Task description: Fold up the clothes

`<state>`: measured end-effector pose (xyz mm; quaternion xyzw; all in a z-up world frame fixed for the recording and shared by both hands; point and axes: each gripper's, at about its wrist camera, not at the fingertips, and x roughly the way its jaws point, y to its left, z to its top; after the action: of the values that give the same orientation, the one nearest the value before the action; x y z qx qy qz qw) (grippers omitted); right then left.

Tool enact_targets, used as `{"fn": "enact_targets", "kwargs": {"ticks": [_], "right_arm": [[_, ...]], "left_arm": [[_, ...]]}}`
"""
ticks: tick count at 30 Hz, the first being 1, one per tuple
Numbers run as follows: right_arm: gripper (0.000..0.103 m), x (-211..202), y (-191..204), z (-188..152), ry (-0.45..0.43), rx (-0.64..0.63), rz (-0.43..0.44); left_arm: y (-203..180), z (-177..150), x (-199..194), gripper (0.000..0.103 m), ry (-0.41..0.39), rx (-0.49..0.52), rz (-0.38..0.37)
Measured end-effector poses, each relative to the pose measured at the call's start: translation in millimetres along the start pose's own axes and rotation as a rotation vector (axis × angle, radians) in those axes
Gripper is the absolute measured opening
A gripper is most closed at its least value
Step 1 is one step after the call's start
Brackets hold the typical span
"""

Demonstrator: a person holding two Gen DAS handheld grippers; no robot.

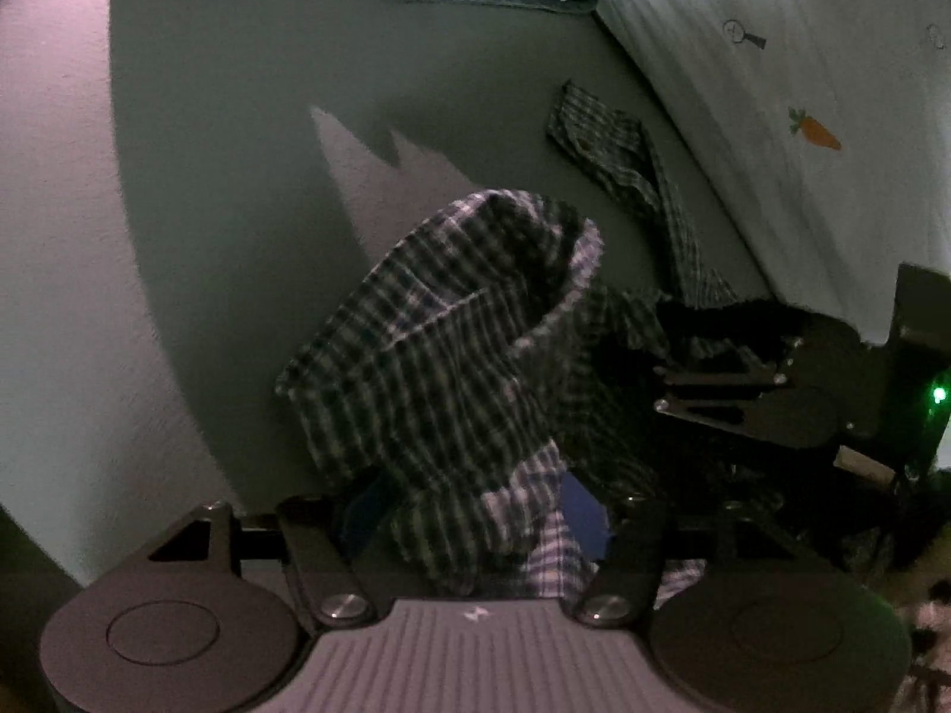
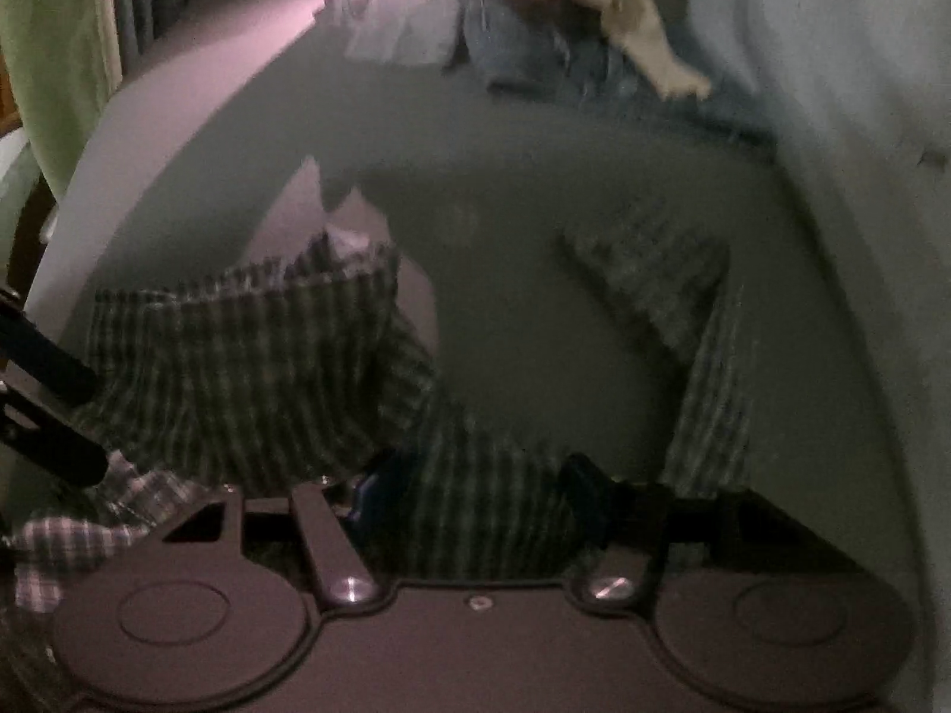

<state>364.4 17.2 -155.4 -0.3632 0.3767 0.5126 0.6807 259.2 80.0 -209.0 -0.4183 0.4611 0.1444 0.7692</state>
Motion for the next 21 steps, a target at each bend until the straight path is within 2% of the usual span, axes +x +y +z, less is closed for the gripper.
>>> {"fn": "enact_targets", "kwargs": {"ticks": [1,3,5,7,9,11,13,17,19,21], "right_arm": [[0.03,-1,-2,-2,-0.005,0.02,0.018],[0.002,-2,-6,-7,-0.015,0.061,0.055],[0.001,-9,-5,-8,-0.057,0.051,-0.003],[0.001,-22,-4,-8,-0.103,0.094,-0.045],[0.001,-35,-7,-9,-0.132,0.134,-0.07],[0.001,-44,-14,-10,-0.154,0.167,-0.093],[0.001,-54,-23,-16,-0.163,0.188,-0.114],[0.001,-71,-38,-24,-0.214,0.255,-0.164],[0.001,-80,-44,-28,-0.246,0.287,-0.195],[0.001,-90,-50,-31,-0.278,0.318,-0.225]], "left_arm": [[-1,2,2,0.053,-0.002,-0.001,0.008],[-5,5,6,0.046,-0.002,0.008,0.034],[-13,7,6,0.046,0.007,0.031,0.05],[-21,6,1,0.048,0.028,0.056,0.016],[-25,4,-3,0.051,0.062,0.058,-0.065],[-26,0,-1,0.068,0.129,0.036,-0.173],[-27,-3,7,0.072,0.192,0.014,-0.248],[-35,0,30,0.072,0.199,0.042,-0.21],[-40,7,45,0.072,0.216,0.05,-0.232],[-46,13,53,0.068,0.199,0.026,-0.277]]}}
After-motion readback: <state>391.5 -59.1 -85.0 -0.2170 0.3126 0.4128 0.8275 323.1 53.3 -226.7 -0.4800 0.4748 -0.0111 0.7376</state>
